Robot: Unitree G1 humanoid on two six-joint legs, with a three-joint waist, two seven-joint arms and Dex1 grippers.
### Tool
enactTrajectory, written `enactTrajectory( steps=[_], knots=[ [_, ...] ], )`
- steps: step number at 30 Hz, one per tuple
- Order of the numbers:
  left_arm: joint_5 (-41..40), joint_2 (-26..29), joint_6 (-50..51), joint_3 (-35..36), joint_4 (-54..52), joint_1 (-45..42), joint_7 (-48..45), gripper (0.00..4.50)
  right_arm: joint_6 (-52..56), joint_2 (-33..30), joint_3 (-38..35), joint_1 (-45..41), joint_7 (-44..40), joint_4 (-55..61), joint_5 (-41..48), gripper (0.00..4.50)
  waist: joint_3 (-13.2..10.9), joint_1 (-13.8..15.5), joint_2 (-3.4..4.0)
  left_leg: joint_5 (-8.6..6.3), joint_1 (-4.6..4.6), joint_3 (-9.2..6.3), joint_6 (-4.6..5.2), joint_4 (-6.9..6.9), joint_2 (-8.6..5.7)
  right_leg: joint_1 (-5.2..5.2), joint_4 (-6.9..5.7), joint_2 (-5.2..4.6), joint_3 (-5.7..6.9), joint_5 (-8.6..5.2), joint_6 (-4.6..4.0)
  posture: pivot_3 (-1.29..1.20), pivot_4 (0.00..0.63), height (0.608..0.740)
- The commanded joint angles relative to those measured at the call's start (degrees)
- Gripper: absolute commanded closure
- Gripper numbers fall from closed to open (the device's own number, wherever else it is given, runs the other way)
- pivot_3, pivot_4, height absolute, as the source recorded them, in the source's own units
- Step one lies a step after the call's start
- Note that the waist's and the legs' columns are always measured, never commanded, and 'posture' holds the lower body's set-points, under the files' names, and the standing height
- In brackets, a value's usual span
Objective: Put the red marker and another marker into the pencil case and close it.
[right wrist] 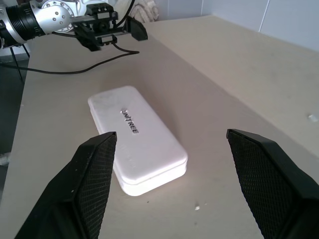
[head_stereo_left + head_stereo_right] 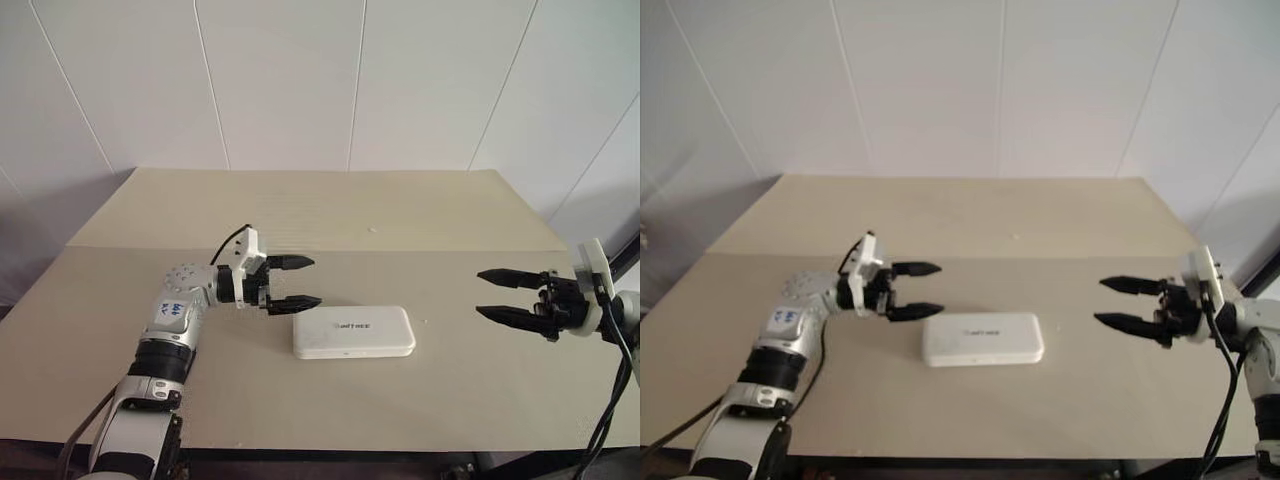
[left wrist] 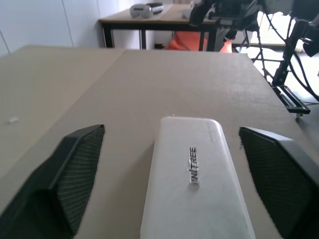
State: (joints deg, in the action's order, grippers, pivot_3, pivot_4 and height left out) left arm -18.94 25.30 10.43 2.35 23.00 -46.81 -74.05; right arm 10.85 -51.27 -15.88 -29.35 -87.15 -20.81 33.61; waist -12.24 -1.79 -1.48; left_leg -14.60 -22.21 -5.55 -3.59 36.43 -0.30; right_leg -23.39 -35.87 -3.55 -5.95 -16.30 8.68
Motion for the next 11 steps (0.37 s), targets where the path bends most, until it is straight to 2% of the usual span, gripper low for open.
enactTrajectory(
  steps=[1, 6, 11],
  knots=[
    [-2.80, 1.66, -1.02, 1.32, -1.60, 0.61, -2.73, 0.01, -0.56, -0.44, -0.24, -0.92, -1.92, 1.08, 0.45, 0.00, 0.00, 0.00, 0.00, 0.00, 0.00, 0.00, 0.00, -0.01, 0.00, 0.00, 0.00, 0.00, 0.00, 0.00, 0.00, 0.00, 0.150, 0.740],
    [-2.84, 2.09, -5.80, 1.21, -2.60, 2.66, -3.21, 0.01, 0.01, -0.47, -1.16, 0.82, -1.52, 3.48, 1.18, 0.00, 0.00, 0.07, 0.00, 0.00, -0.01, 0.00, 0.00, -0.02, 0.00, 0.00, 0.04, -0.02, 0.00, 0.00, -0.01, 0.00, 0.150, 0.740],
    [-3.98, 3.14, -6.42, 0.88, -2.67, 3.10, -5.74, 0.01, 0.45, -0.30, -3.06, 4.70, 0.18, 7.50, 2.36, 0.00, 0.00, 0.11, 0.00, 0.00, -0.02, 0.01, 0.00, -0.03, 0.00, -0.01, 0.04, -0.01, 0.00, -0.01, -0.01, 0.00, 0.150, 0.740]
  ],
)
